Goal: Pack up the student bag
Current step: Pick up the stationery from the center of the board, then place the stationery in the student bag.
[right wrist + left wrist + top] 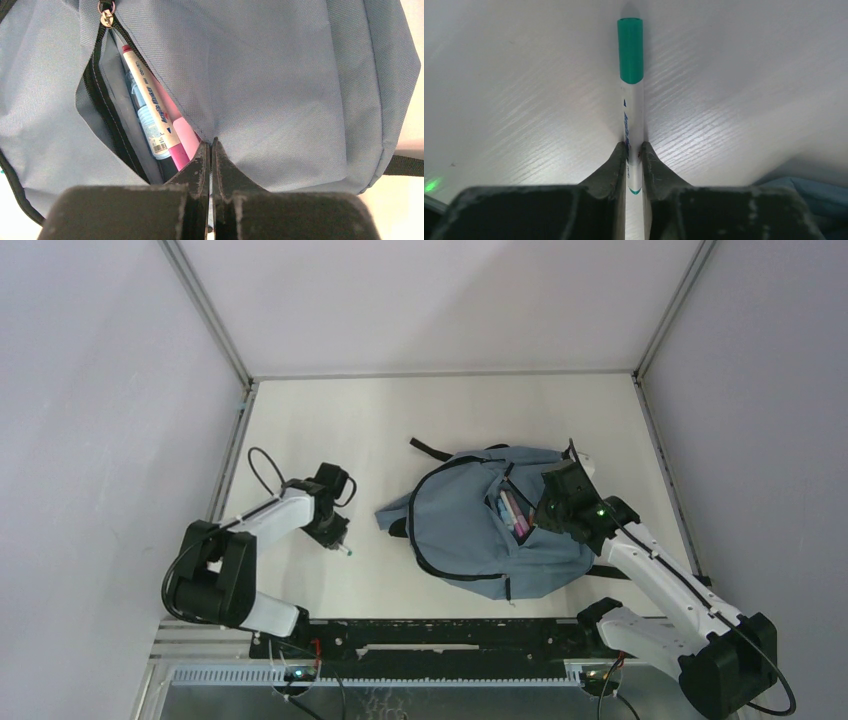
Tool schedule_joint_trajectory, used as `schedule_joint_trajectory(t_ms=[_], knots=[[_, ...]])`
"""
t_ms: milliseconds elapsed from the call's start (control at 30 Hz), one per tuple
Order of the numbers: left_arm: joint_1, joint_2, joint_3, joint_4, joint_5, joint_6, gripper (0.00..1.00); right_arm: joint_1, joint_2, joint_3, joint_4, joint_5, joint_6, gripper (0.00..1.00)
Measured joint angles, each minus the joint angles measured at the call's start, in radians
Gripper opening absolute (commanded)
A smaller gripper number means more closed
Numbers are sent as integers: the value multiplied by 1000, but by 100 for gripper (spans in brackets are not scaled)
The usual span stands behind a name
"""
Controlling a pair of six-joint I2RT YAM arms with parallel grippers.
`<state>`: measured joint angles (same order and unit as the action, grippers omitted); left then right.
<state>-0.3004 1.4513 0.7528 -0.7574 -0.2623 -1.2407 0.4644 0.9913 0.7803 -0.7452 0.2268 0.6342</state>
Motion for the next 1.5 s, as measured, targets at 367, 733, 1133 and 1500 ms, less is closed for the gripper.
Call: schedule_joint_trajectory(t_ms=[367, 733, 1133, 1500], knots=[[-18, -216, 0, 149, 115, 179, 0, -4, 0, 0, -1, 0, 0, 0], [-325, -195, 217, 393, 507, 473, 0, -11, 0, 0, 1, -6, 0, 0], [-510, 164, 394, 607, 824, 304, 0, -11, -7, 0, -4, -8, 1, 0], [-543, 343, 476, 573, 870, 172, 0, -11, -15, 0, -6, -8, 4, 0]])
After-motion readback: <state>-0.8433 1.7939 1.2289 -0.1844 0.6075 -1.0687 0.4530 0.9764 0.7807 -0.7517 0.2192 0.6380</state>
